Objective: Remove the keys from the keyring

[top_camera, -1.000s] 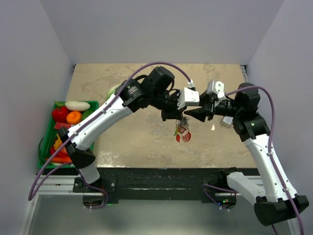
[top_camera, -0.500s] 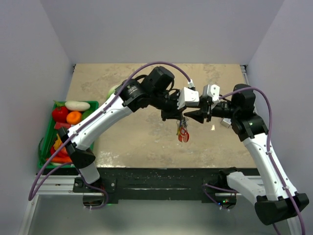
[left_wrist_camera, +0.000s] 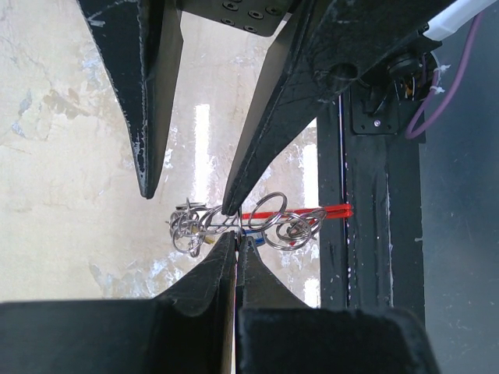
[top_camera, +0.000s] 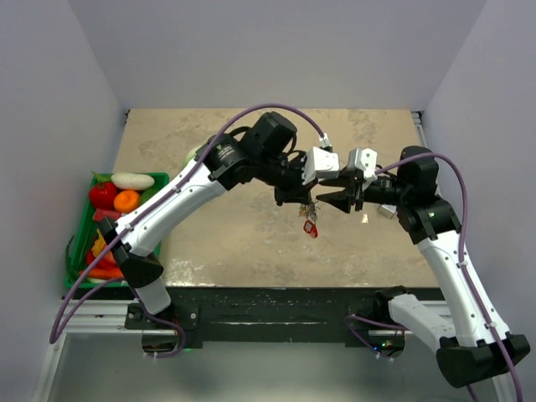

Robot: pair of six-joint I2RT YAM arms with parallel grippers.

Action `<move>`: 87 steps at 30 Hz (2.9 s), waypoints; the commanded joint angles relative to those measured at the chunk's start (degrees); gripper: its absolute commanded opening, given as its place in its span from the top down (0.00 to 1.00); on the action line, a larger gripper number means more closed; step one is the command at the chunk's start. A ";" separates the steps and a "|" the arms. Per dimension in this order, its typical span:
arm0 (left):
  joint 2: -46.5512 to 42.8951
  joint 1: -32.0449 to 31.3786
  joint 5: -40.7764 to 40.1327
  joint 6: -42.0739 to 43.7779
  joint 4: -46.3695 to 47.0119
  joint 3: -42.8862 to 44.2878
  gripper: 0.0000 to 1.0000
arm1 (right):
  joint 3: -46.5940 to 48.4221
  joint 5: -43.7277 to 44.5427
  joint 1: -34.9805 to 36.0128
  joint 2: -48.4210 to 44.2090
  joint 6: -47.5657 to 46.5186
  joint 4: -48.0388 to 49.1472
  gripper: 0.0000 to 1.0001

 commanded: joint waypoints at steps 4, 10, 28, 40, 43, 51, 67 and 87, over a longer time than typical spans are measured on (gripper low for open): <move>-2.15 1.09 0.23 -0.85 4.11 0.92 1.00 | 1.88 -2.32 0.28 -1.29 -0.06 -1.96 0.57; -2.06 1.09 0.31 -0.85 4.11 0.92 1.00 | 3.55 -3.02 0.37 -1.29 -0.32 -2.93 0.57; -2.06 1.09 1.11 -0.76 4.19 0.83 1.00 | 2.67 -3.64 0.37 0.30 2.14 0.67 0.57; -2.50 1.09 1.46 -0.67 3.93 0.65 1.00 | 4.51 -2.58 0.20 1.79 5.12 3.83 0.56; -2.59 1.09 1.63 -0.76 4.02 0.65 1.00 | 4.51 -2.15 0.19 2.05 5.48 4.19 0.56; -2.32 1.09 1.90 -0.76 4.02 1.00 1.00 | 3.20 -0.83 0.28 2.23 3.11 3.57 0.56; -2.50 1.18 2.16 -1.02 4.02 1.09 1.00 | 1.26 -3.81 0.37 2.84 0.47 2.60 0.62; -2.24 1.18 2.16 -1.11 4.11 1.09 1.00 | 3.90 -0.38 4.15 4.08 -9.38 -6.45 0.77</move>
